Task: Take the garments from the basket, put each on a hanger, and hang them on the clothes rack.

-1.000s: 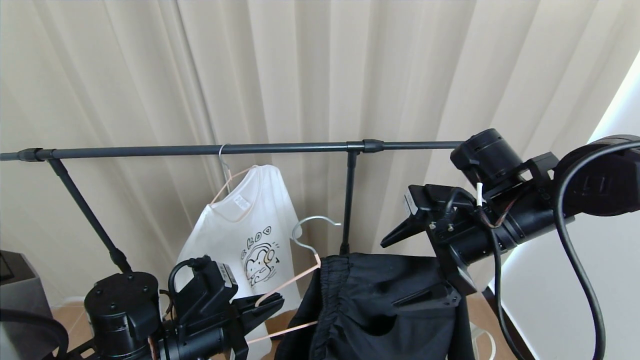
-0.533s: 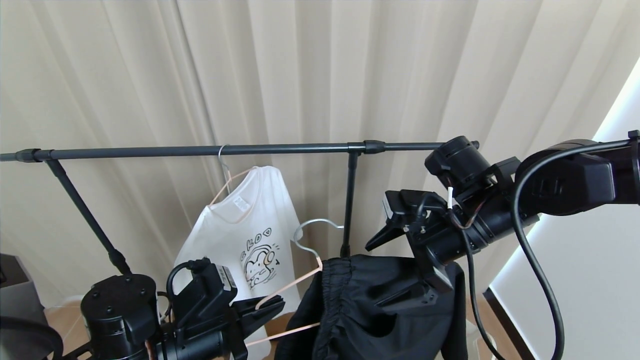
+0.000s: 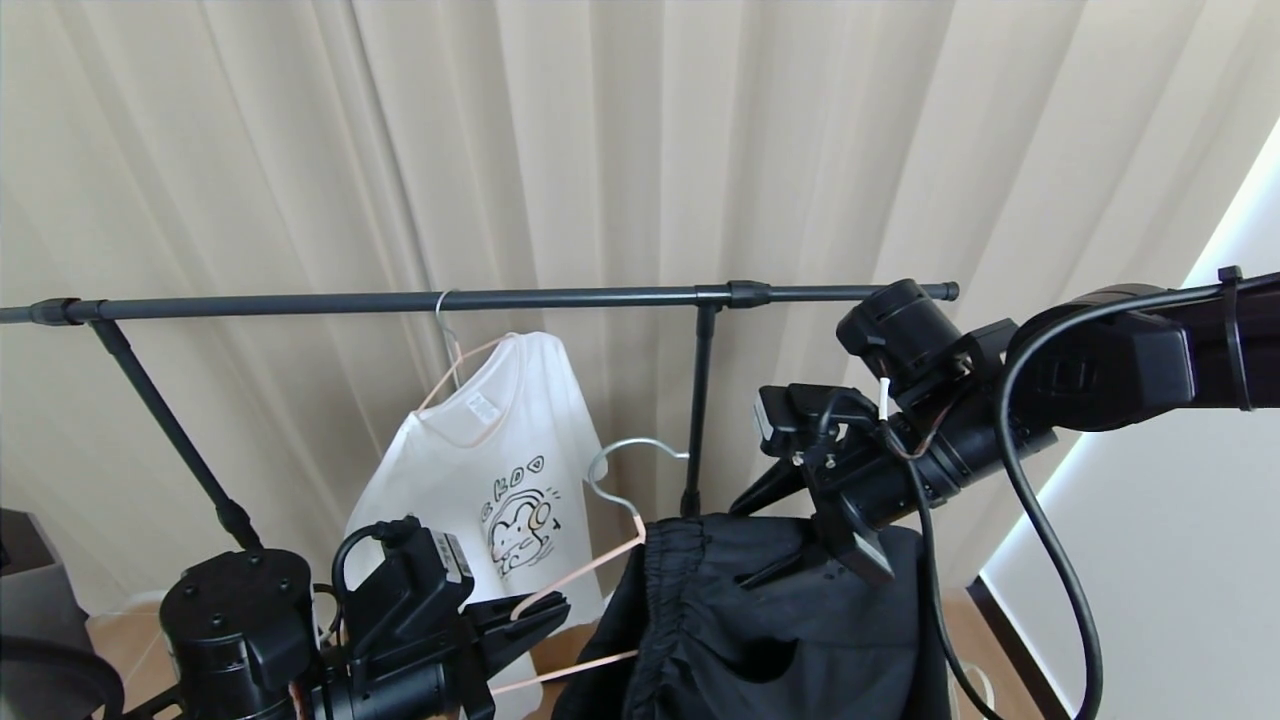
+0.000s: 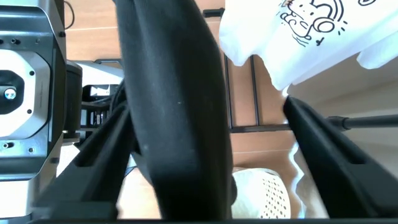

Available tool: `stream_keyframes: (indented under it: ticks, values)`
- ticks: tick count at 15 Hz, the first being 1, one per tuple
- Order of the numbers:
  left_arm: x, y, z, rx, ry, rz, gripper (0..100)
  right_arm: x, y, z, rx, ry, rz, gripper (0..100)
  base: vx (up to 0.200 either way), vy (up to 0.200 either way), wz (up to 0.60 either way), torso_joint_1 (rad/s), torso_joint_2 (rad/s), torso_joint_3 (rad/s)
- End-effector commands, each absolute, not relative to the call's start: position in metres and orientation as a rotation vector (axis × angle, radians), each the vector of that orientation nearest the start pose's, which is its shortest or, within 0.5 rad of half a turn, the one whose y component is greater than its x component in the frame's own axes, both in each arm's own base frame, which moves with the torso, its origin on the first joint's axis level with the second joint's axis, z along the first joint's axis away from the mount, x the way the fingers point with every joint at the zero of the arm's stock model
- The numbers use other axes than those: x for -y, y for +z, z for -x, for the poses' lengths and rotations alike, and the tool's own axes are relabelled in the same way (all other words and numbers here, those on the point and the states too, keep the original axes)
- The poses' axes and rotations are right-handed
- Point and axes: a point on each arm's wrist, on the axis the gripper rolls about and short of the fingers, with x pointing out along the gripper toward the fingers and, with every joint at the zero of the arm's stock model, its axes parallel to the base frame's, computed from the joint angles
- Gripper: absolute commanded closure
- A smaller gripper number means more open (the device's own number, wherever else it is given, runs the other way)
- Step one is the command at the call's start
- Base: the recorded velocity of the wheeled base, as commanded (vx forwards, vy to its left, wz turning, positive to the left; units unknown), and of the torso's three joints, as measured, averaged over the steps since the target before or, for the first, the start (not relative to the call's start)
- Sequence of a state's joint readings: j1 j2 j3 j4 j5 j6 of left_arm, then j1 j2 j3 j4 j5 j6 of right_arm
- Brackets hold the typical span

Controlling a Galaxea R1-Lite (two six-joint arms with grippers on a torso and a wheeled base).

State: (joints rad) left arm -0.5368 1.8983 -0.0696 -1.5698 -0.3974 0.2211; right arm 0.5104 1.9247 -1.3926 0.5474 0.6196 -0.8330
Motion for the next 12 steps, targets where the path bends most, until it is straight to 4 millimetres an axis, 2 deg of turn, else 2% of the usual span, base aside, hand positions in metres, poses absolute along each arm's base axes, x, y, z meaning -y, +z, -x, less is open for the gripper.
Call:
stream_keyframes:
  ticks: [1,7,12]
  values:
    - [0.121,0.070,-0.187,-0.163,-0.955,-0.222,100,-0.177,0.172,-0.289,-0.637,1.413,0.602,100,0.000,0.000,0.00,0.000,0.00,0.000]
    - [0.121,0.070,-0.187,-0.164,-0.952,-0.221,100,-0.170,0.183,-0.278,-0.618,1.407,0.605,100,0.000,0.000,0.00,0.000,0.00,0.000]
    - [0.120,0.070,-0.189,-0.164,-0.945,-0.216,100,-0.168,0.183,-0.275,-0.621,1.407,0.606,100,0.000,0.000,0.00,0.000,0.00,0.000]
